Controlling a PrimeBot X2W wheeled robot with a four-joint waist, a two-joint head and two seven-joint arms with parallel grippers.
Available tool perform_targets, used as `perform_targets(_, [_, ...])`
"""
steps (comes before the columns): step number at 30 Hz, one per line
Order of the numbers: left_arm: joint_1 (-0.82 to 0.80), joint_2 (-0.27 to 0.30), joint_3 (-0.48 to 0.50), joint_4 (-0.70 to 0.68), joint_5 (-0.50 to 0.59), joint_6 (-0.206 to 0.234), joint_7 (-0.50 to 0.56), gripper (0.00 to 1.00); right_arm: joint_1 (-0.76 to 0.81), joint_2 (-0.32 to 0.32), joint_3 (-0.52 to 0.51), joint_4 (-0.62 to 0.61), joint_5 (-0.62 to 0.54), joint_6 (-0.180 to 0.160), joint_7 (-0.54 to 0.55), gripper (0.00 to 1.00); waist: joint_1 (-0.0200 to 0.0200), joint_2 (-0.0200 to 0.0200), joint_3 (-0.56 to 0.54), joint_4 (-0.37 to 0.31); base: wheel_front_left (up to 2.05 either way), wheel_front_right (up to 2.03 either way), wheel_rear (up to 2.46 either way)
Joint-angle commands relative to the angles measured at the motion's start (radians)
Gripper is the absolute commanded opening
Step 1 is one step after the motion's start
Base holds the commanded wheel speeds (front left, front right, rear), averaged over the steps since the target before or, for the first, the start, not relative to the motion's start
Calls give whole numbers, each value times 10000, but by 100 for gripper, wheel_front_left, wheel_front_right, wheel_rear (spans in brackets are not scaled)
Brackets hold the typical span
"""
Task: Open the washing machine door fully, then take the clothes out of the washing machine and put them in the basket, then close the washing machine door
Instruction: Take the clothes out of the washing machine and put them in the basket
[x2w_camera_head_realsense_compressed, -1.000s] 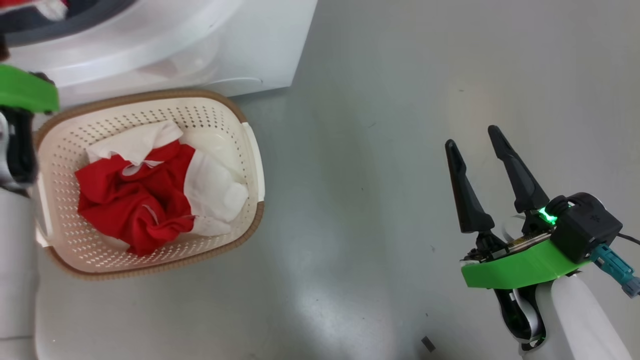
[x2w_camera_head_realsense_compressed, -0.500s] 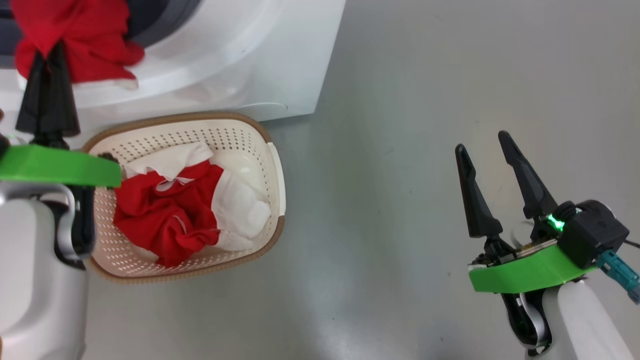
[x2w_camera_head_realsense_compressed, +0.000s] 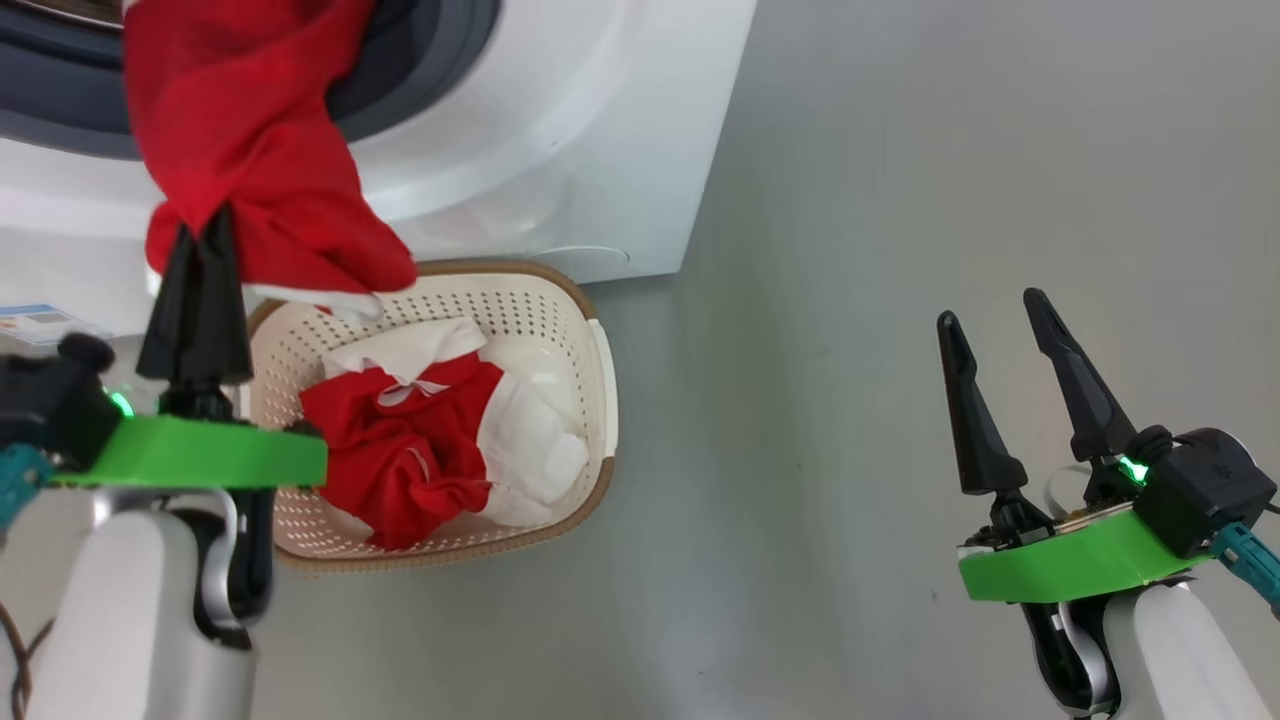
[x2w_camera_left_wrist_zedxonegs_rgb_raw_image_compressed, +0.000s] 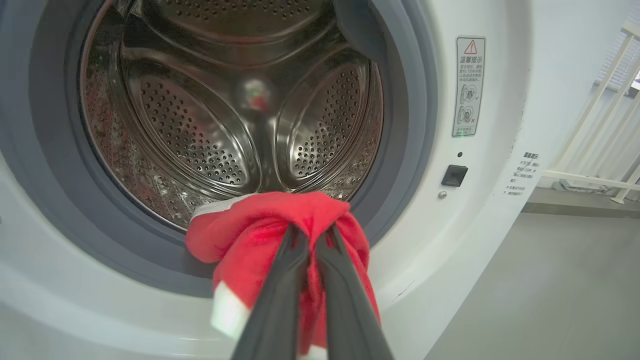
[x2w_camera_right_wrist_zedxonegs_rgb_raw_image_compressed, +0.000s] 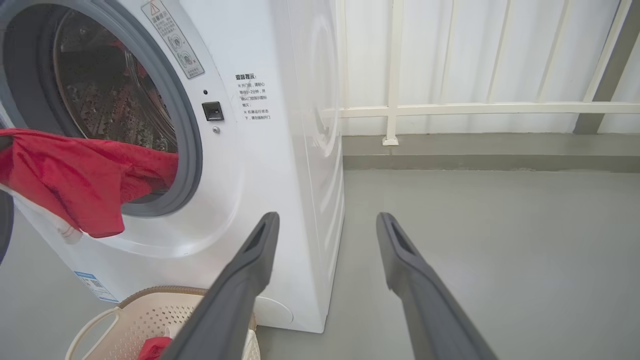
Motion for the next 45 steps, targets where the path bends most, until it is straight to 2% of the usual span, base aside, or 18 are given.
perform_targets(1, [378,172,303,-482,-18,67,-51,0,197,-58,129,-280,-73,62,-63,100,0,0,-230,187,0,0,0])
perform_targets(10, [1288,-149,185,-1008,81,54,-51,0,366,-58,65,-263,-151,62,-63,100,0,0,-782,376,0,0,0])
perform_targets(26, [2634,-728,-731,-689,-255,-72,97,0,644,-58,-58,-353,-266,62,-63,100,0,0,-1267,562,0,0,0])
perform_targets(34, [2578,-899,-1121,642,-481,-101,87,0,542,-58,83,-441,-325,62,-63,100,0,0,-994,468,0,0,0])
perform_targets(45, [1297,-990,-1175,3494,-382,-263,-40,0,292,-58,210,-457,-311,62,-63,100,0,0,-281,249,0,0,0])
